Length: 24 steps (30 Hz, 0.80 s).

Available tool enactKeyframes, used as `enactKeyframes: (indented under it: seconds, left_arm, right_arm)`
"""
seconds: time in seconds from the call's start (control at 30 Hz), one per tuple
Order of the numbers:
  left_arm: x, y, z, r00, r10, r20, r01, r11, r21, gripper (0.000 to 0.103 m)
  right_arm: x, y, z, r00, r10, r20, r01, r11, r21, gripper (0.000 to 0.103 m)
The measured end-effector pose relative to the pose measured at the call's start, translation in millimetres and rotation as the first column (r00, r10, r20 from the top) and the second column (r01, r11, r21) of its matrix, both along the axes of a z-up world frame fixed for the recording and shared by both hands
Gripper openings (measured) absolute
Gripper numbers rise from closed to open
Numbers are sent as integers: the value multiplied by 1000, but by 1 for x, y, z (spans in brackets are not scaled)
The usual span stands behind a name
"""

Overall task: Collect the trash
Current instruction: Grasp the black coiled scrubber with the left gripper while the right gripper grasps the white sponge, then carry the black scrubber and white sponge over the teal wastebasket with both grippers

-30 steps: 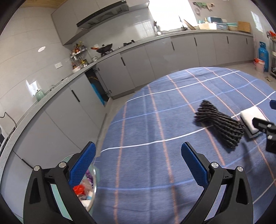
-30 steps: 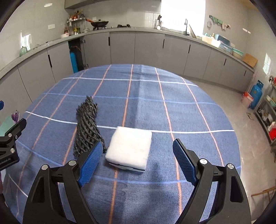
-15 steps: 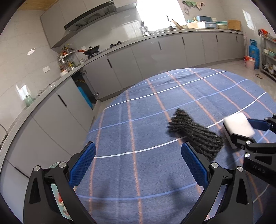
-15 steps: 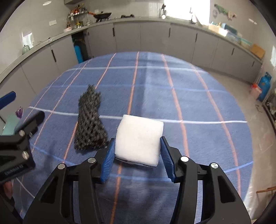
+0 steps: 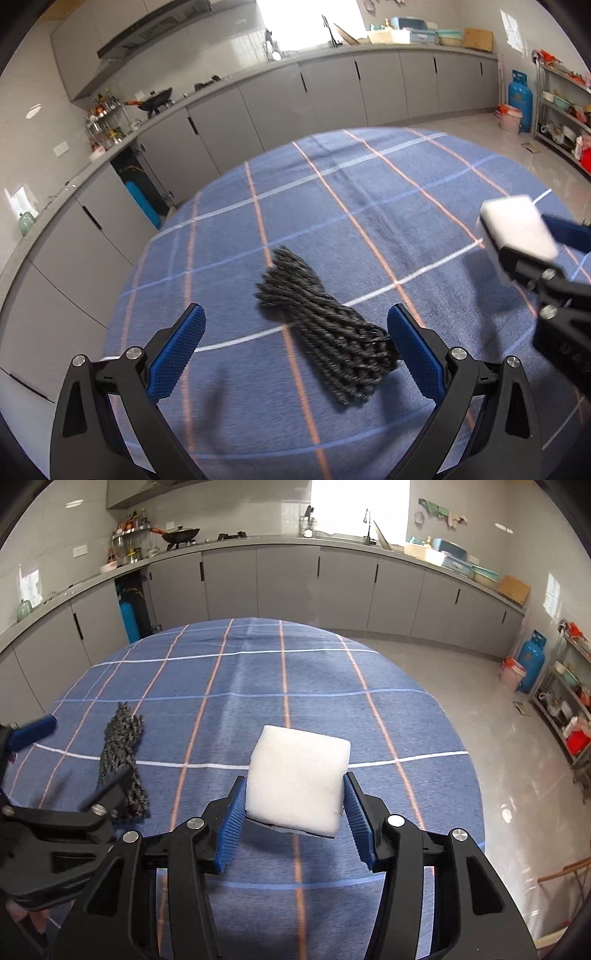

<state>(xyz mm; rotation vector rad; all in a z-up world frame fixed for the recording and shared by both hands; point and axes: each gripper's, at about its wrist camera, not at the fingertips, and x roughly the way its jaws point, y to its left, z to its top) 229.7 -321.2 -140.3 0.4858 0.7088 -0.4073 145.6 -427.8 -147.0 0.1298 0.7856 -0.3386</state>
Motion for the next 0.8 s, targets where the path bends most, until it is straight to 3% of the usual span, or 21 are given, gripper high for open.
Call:
enactKeyframes:
  seconds: [0.03,0.13,0.2,0.27,0.8]
  left_arm:
    - [2,-2,-5,1000,-2,-16,2,1000,5,95]
    - [8,-5,-15,997,-22,-75,22,1000,4,68]
    - [9,-2,-13,994,-42,-98,40,999,-22,31]
    - [8,4,-11,993,-57,-108,54,998,-24,23]
    - [-2,122,31,995,64,-71,-73,990,-120,20]
  right_arm:
    - [0,-1,0,1000,0,2,0,1000,4,52]
    - [-1,-1,0,1000,9,12,-9,1000,12,52]
    - [-1,3,1,1000,16,17,-16,1000,11,52]
    - [-2,6,3,999,27,26,-27,1000,10,52]
    - [8,77,17,984,172,53,-171,985,-15,52]
